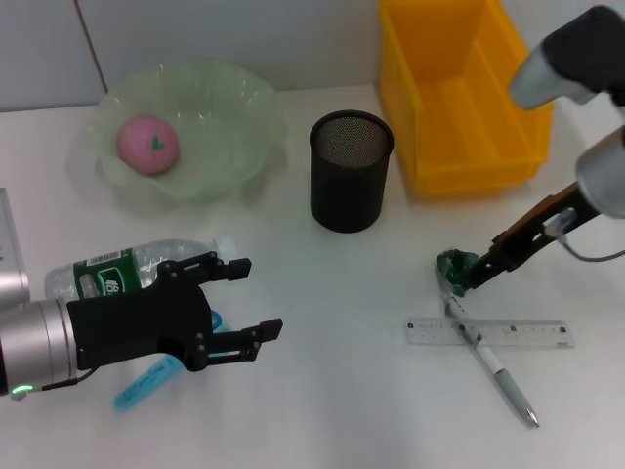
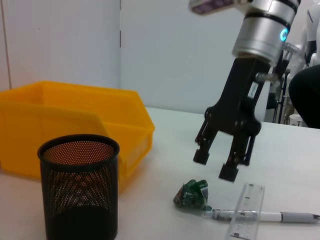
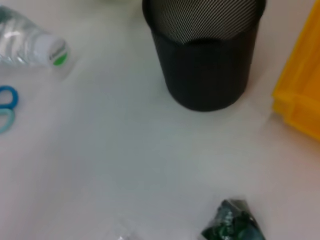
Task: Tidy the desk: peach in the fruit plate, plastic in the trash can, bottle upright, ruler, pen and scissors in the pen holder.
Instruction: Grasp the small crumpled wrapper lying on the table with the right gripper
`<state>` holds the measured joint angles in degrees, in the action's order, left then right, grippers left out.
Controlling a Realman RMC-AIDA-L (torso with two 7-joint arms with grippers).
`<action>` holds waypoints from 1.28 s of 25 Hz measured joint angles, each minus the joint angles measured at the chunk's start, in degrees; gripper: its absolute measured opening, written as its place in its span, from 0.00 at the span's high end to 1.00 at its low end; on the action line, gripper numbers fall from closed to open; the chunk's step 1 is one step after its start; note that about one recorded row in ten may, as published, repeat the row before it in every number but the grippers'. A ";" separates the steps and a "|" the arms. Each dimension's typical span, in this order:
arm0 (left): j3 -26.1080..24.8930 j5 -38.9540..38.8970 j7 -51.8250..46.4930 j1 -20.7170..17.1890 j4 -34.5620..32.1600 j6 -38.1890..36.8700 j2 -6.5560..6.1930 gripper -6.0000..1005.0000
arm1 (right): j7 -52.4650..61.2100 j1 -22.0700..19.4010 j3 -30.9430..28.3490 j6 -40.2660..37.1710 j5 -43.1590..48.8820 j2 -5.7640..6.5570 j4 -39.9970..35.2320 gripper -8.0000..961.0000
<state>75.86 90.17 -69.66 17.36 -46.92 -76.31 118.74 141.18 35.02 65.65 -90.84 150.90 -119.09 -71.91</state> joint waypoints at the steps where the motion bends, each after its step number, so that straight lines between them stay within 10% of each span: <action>1: 0.00 0.00 0.19 0.01 0.00 0.03 0.00 0.20 | 0.49 0.09 0.89 1.02 0.04 0.00 0.73 0.13; 32: 0.26 0.01 1.13 0.22 0.08 0.11 -0.01 0.21 | 3.56 4.14 5.10 10.37 0.10 0.00 11.35 0.13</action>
<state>76.12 90.18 -68.53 17.58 -46.84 -76.20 118.74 144.74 39.16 70.75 -80.47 151.00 -119.09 -60.56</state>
